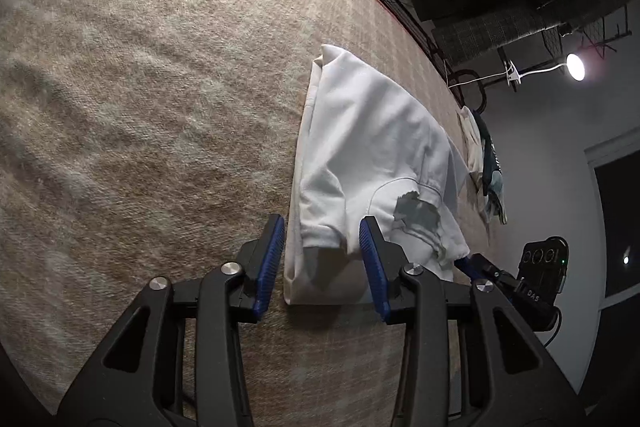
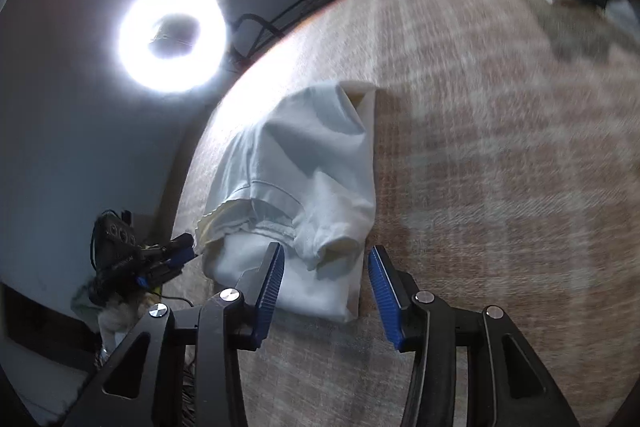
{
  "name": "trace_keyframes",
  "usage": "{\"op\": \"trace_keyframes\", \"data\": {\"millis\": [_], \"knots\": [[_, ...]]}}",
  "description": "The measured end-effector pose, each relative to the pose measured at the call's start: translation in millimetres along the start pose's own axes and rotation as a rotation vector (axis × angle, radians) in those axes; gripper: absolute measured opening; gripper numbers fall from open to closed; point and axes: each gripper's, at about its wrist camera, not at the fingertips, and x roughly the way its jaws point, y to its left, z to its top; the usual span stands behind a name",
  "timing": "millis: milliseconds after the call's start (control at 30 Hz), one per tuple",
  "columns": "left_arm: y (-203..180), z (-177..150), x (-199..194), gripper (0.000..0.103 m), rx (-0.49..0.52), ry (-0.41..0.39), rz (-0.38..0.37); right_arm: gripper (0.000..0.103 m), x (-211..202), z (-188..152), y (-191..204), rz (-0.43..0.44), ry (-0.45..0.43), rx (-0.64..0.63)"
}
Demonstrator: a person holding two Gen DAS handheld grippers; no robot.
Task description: Fold small clothes
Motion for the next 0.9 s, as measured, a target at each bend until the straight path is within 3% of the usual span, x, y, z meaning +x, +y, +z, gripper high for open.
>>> {"op": "trace_keyframes", "data": {"millis": [67,100,233,333,567,633,700,767,900], "knots": [[-5.6,0.3,1.8,0.012,0.032,0.004,0.032,0.029,4.0,-0.1,-0.2,0.003,0.007,0.003],[-7.1,-0.3,3.6,0.009,0.043,0.006,0.038,0.027,4.6,0.0,0.8,-0.002,0.004,0.002],[-13.3,0.8,2.7,0.004,0.073,-0.010,0.056,0.005,5.4,3.3,11.0,-0.007,-0.025,-0.032],[-16.5,1.4,-0.1,0.004,0.080,-0.023,0.056,0.000,-2.1,6.9,17.2,0.014,-0.055,-0.036],[-23.4,-1.2,-18.0,0.003,0.072,-0.032,0.002,0.000,-26.8,10.3,14.4,0.079,-0.100,0.031],[-26.3,-3.5,-21.6,0.003,0.098,-0.038,0.025,0.000,-35.4,8.7,17.5,0.088,-0.109,0.014],[-24.5,-3.5,-19.0,0.003,0.097,-0.030,0.031,0.006,-38.3,5.3,22.3,0.031,-0.104,-0.033],[-20.0,-1.6,-14.5,0.003,0.077,-0.027,0.038,0.037,-29.9,4.7,16.4,0.024,-0.076,0.006],[-16.7,0.0,-7.4,0.003,0.053,-0.022,0.036,0.039,-9.3,5.0,-0.1,-0.009,-0.051,0.091]]}}
